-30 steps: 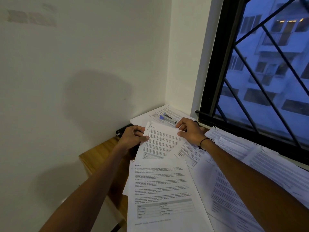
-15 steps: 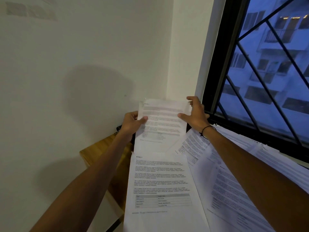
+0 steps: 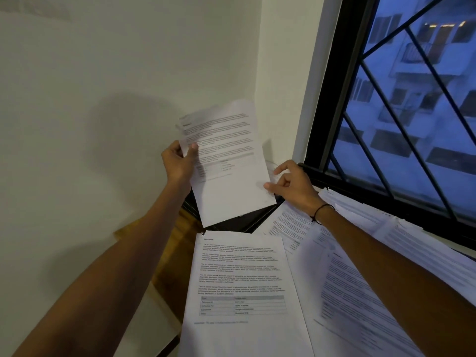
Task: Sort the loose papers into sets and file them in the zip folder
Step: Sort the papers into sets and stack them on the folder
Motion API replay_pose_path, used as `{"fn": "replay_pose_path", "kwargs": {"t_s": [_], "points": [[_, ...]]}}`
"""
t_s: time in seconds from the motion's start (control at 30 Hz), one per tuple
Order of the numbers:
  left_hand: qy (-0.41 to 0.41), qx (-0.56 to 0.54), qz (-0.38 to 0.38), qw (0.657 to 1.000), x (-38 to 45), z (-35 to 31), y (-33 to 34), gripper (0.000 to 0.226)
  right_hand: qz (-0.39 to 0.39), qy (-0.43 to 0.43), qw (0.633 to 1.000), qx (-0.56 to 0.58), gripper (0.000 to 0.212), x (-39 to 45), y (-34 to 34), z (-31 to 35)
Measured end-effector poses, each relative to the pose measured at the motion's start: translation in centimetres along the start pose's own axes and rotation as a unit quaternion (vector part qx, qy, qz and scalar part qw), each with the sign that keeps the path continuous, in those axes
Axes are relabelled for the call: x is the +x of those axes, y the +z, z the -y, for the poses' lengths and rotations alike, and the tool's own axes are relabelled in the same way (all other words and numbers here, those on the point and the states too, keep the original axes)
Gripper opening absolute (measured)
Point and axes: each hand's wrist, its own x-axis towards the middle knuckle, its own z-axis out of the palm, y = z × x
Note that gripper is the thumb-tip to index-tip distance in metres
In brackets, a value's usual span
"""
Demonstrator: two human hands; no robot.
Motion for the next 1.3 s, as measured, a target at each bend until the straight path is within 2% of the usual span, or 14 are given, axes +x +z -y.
{"fn": "replay_pose_path", "kwargs": {"t_s": [0.13,0.23,0.4,0.67,0.8,0.93,1.0,1.13,1.3], "points": [[-0.019,-0.008,-0.03,0.999,0.4,0.4,-0.6,0.015,0.17,-0.01,0.981,-0.09,0.036,-2.8,0.7,0.1],[-0.019,-0.006,-0.031,0.999,0.1,0.7,-0.9,0.019,0.267,-0.008,0.95,-0.161,0.045,-4.0,1.7,-0.9],[-0.016,-0.011,-0.007,1.0,-0.8,0.3,-1.3,0.017,0.296,-0.002,0.937,-0.186,0.057,-4.8,2.5,-2.0],[-0.016,-0.027,0.001,1.0,-1.1,-1.4,-2.1,0.023,0.311,0.046,0.94,-0.132,0.039,-5.0,2.8,-2.1],[-0.005,-0.039,-0.005,0.999,-1.1,-2.5,-2.8,0.016,0.269,0.07,0.954,-0.116,0.017,-4.9,2.0,-3.1],[-0.031,-0.074,-0.004,0.997,-0.7,-3.5,-3.6,0.021,0.196,0.06,0.972,-0.11,0.01,-3.8,0.0,-3.1],[-0.059,-0.064,0.03,0.996,-0.5,-3.5,-4.0,0.027,0.157,0.062,0.98,-0.107,0.011,-3.1,-1.1,-2.4],[-0.096,-0.016,0.148,0.984,-1.6,-2.1,-3.7,0.031,0.059,0.05,0.993,-0.085,0.012,-1.5,-2.9,-1.3],[-0.103,0.031,0.197,0.974,-4.5,0.2,-1.3,0.027,-0.001,0.046,0.997,-0.066,0.014,-0.2,-3.7,-0.9]]}}
